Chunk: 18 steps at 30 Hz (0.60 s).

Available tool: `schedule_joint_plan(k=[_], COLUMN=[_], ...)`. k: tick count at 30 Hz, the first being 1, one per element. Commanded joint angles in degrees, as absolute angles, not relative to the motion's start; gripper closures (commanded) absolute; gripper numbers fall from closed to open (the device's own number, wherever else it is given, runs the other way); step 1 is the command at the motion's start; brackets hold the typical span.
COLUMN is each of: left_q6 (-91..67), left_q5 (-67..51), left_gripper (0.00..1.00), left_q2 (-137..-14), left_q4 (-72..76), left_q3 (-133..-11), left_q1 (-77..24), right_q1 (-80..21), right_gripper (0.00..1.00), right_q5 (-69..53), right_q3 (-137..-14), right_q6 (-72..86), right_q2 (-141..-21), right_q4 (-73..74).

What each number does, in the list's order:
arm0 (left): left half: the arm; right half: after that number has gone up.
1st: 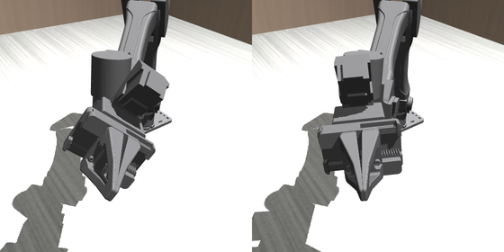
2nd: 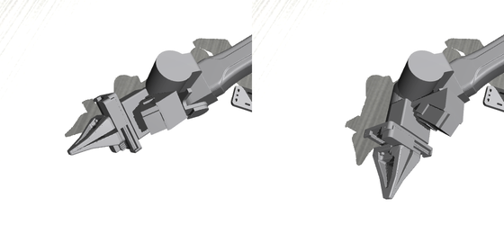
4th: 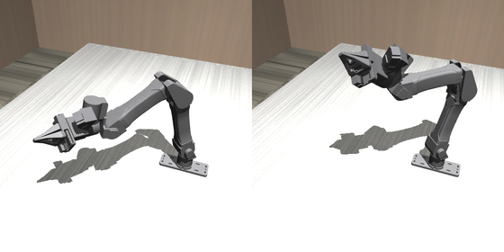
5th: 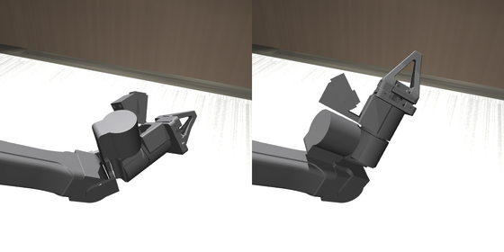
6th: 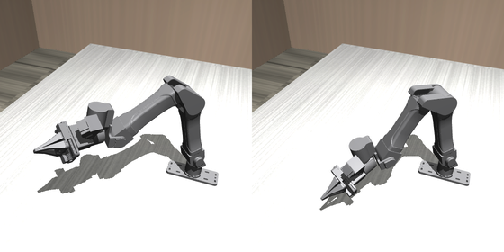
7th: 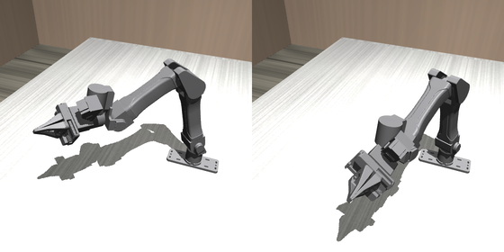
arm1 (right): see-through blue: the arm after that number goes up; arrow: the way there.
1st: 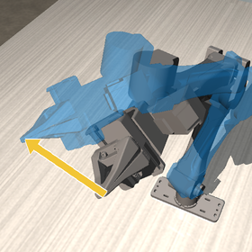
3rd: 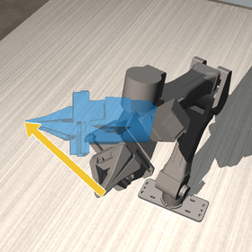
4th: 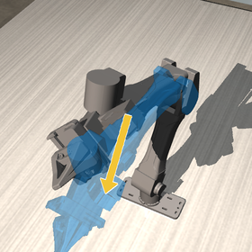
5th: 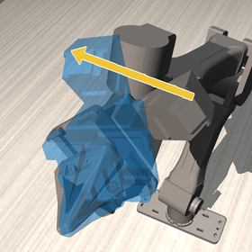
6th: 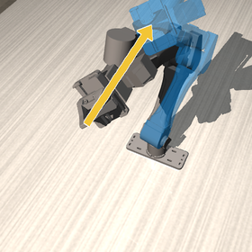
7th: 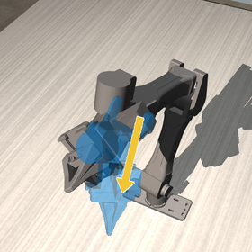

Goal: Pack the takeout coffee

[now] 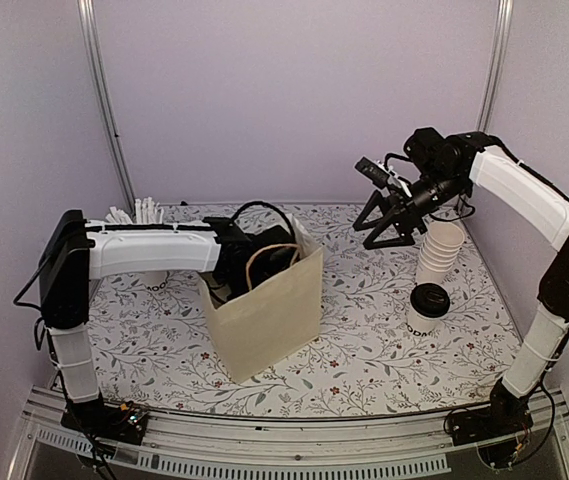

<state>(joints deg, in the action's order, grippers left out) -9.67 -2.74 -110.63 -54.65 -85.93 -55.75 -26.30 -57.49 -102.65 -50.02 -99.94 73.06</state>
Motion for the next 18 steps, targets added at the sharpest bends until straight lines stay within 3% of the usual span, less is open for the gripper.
schedule_joint_plan(k=[1, 11, 18], left_q6=[-9.74, -10.71, -10.82], left_q5=[-1.58, -1.77, -1.77], left_gripper=[0.65, 0.64, 0.60], left_q2=[-109.42, -104.09, -103.32], left_q4=[-52.44, -37.71, -37.63], left_q3=[-84.01, -73.99, -74.07], left_q1=[-56.58, -55.57, -55.47], right_q1=[-27.13, -27.94, -28.21], right_gripper=[0.20, 0.20, 0.20], right_q5=[-57.83, -57.31, -56.95], right_q3=[-102.48, -102.48, -102.39], right_q6=[-51.02, -50.72, -50.47], right_q2=[-101.07, -101.34, -101.08], right_q4=[73.39, 73.43, 73.40])
